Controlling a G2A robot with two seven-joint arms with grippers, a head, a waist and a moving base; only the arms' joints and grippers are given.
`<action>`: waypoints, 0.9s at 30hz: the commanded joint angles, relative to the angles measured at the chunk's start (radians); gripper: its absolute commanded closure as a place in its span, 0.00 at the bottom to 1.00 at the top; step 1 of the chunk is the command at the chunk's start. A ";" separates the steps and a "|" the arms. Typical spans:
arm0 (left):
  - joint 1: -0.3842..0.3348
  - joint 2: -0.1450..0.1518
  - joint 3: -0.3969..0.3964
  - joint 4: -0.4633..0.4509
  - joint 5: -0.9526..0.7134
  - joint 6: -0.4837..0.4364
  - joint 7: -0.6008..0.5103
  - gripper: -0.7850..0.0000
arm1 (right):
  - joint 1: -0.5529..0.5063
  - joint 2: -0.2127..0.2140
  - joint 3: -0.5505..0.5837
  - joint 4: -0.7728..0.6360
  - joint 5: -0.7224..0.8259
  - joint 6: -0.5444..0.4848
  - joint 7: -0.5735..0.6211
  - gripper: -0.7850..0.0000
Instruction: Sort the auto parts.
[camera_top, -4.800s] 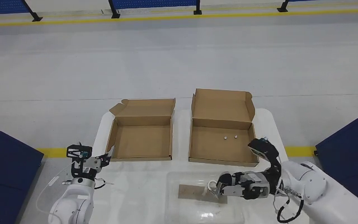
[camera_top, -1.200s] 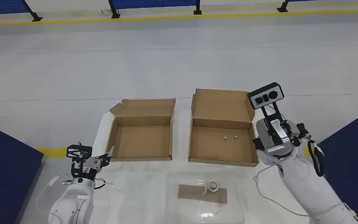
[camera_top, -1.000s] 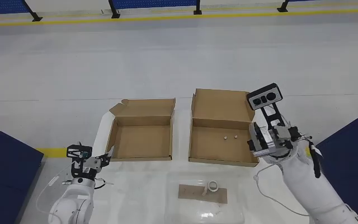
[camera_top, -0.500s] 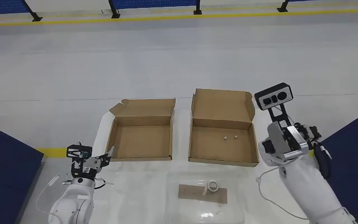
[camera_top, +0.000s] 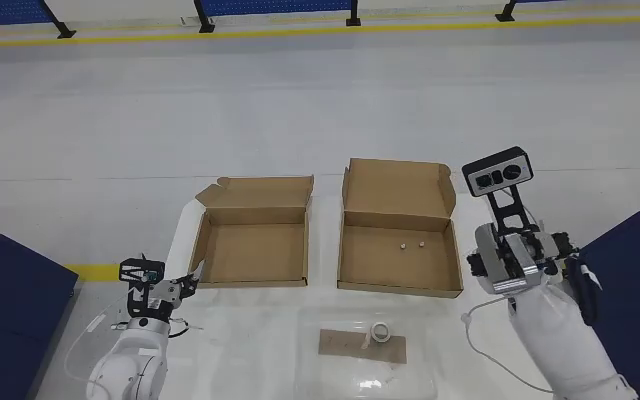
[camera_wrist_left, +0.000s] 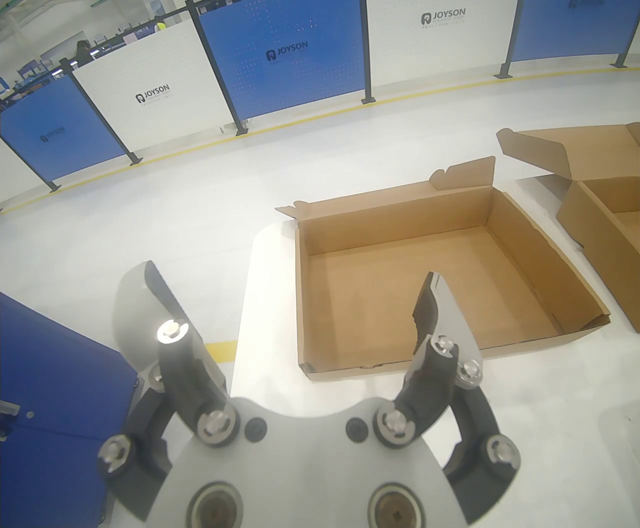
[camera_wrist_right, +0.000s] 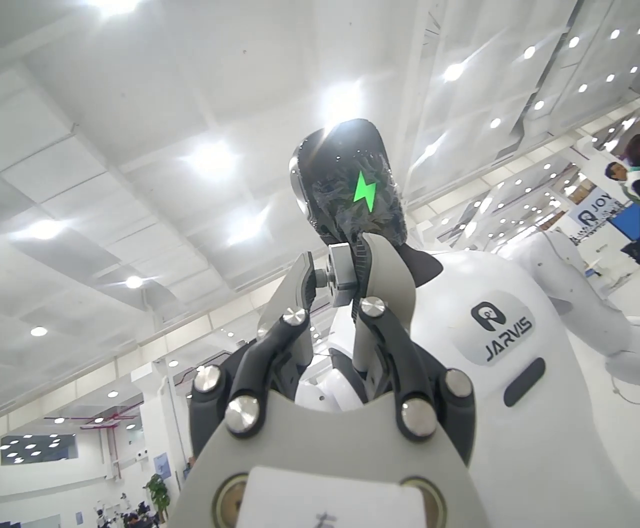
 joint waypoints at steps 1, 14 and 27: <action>0.000 0.000 0.000 0.000 0.000 0.000 0.000 0.00 | -0.002 -0.001 0.007 -0.001 -0.030 0.002 -0.005 1.00; 0.000 0.000 0.000 0.000 0.000 0.000 0.000 0.00 | -0.019 -0.018 0.031 -0.017 -0.053 0.020 -0.004 1.00; 0.000 0.000 0.000 0.000 0.000 0.000 0.000 0.00 | -0.035 -0.046 0.039 -0.016 0.088 0.034 0.009 1.00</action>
